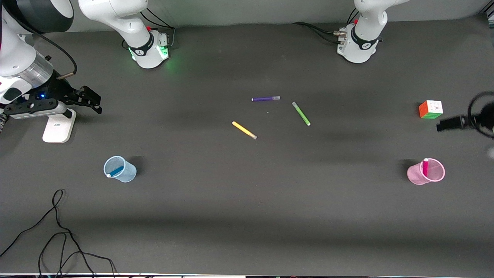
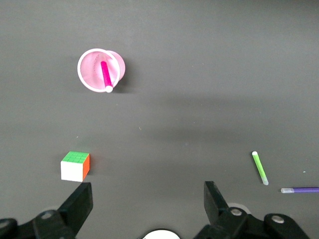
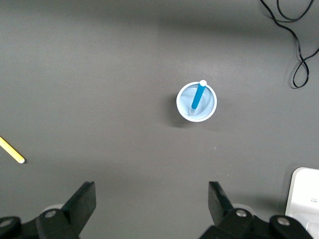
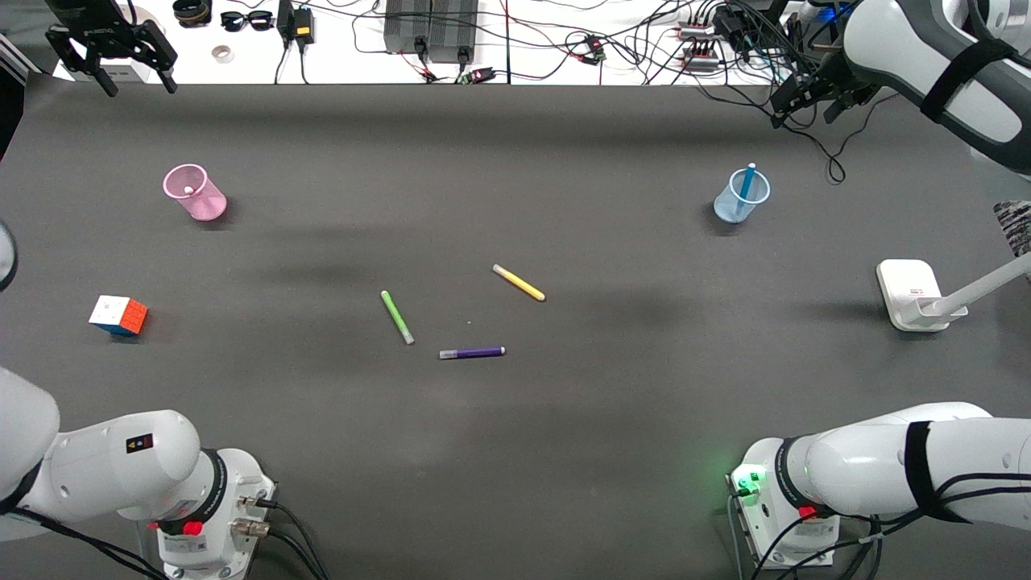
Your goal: Place pink and blue markers in matching cups
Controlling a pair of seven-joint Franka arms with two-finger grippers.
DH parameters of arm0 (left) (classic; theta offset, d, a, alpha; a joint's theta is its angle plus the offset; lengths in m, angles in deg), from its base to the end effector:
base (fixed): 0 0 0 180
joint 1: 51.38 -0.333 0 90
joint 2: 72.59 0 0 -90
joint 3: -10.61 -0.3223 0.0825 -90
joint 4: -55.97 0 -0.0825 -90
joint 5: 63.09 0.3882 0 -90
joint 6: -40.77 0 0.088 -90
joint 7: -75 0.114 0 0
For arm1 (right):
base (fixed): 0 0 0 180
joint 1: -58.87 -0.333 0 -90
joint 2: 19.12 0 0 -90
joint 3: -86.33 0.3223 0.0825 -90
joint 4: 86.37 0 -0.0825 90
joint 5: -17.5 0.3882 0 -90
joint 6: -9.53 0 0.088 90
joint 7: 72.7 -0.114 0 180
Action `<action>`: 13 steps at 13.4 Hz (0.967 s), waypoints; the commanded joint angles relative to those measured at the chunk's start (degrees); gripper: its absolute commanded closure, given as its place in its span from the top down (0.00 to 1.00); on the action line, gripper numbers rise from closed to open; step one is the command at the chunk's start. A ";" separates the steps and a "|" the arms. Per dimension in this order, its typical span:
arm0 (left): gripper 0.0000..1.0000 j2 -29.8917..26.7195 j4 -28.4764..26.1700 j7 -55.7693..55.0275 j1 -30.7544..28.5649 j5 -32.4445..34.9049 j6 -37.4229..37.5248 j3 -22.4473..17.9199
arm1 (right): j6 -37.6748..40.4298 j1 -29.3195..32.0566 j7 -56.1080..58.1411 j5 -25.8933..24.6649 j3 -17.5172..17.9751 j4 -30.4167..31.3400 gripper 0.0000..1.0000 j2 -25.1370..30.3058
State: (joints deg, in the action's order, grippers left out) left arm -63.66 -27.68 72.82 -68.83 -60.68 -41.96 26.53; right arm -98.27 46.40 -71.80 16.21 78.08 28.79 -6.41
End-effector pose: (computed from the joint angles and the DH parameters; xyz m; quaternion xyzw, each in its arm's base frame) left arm 0.5881 0.0333 0.5793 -0.9960 -0.0330 0.0829 0.0001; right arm 0.5044 0.0301 0.5559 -0.9978 -0.0486 -0.0454 0.0063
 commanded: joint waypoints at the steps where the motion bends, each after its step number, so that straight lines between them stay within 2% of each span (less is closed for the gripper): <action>1: 0.99 -9.52 -11.58 -1.60 0.66 -3.09 -5.67 -1.16 | 1.27 -0.19 0.95 -0.82 -0.45 -0.46 1.00 1.18; 3: 0.99 -16.10 -21.50 -1.42 0.75 -3.46 -13.91 -1.25 | 3.29 -0.19 0.86 -0.82 -0.53 -2.74 1.00 1.09; 4: 0.99 -17.18 -23.29 -1.25 0.83 -3.37 -15.60 -1.16 | 4.43 -0.02 0.86 -0.73 -0.62 -4.32 1.00 0.66; 6: 0.99 -15.97 -21.64 -0.28 1.10 -2.15 -15.53 -1.07 | 5.22 0.25 0.77 -0.64 -0.62 -8.71 1.00 -1.79; 9: 0.99 -14.04 -18.57 -1.25 1.10 -2.58 -11.23 -1.07 | 10.14 0.51 0.59 -0.47 -0.71 -16.62 1.00 -7.15; 13: 0.99 -13.41 -17.86 -1.16 1.10 -2.76 -10.87 -1.07 | 11.38 1.04 0.59 -0.38 -0.62 -17.34 1.00 -9.45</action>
State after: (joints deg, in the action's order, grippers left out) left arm -77.64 -47.07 72.00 -68.54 -63.17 -54.28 26.04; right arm -88.50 46.87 -71.80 16.20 77.49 13.71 -13.47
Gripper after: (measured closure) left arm 0.004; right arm 0.000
